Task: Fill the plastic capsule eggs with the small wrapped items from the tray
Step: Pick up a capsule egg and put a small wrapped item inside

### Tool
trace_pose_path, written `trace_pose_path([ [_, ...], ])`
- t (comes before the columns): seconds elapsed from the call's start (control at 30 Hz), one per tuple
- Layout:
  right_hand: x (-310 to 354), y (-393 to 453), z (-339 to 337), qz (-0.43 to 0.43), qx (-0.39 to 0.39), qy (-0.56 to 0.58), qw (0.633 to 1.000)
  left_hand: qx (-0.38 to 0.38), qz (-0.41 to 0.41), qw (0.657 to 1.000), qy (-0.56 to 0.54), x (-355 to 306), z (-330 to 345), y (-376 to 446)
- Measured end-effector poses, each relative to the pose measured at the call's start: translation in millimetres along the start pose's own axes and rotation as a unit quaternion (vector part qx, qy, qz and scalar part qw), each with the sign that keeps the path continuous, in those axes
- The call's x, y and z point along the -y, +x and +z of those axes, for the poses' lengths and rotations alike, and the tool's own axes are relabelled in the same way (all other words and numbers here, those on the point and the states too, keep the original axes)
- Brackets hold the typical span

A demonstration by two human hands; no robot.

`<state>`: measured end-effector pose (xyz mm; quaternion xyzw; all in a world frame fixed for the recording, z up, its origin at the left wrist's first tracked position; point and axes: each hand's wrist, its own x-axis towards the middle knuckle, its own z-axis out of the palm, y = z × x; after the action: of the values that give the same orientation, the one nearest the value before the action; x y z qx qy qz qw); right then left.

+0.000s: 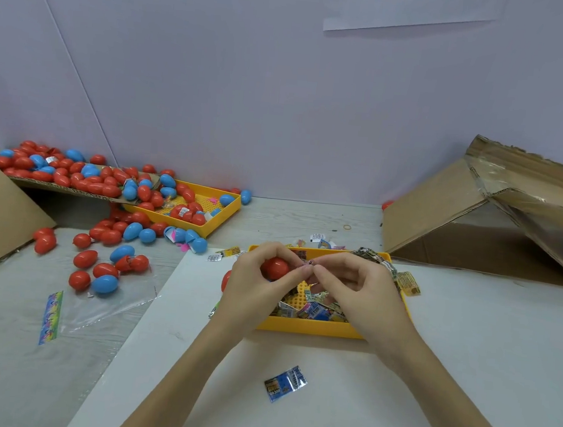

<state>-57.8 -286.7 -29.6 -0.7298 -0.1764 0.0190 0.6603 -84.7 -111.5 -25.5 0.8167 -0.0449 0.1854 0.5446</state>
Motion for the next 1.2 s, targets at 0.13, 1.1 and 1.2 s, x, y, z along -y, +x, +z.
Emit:
trace_pose_path([
  [0.13, 1.7, 0.7, -5.2, 0.004, -0.011, 0.013, 1.000, -0.009, -0.036, 0.999, -0.037, -0.4, -2.4, 1.7],
  [1.1, 0.8, 6.4, -11.3, 0.069, -0.081, 0.146, 0.984, 0.081, -0.035, 0.994, -0.064, 2.4, -7.4, 2.1],
  [1.2, -1.0, 7.4, -11.5, 0.067, -0.085, 0.092, 0.990, 0.092, -0.018, 0.993, -0.072, 1.1, -9.5, 3.2],
])
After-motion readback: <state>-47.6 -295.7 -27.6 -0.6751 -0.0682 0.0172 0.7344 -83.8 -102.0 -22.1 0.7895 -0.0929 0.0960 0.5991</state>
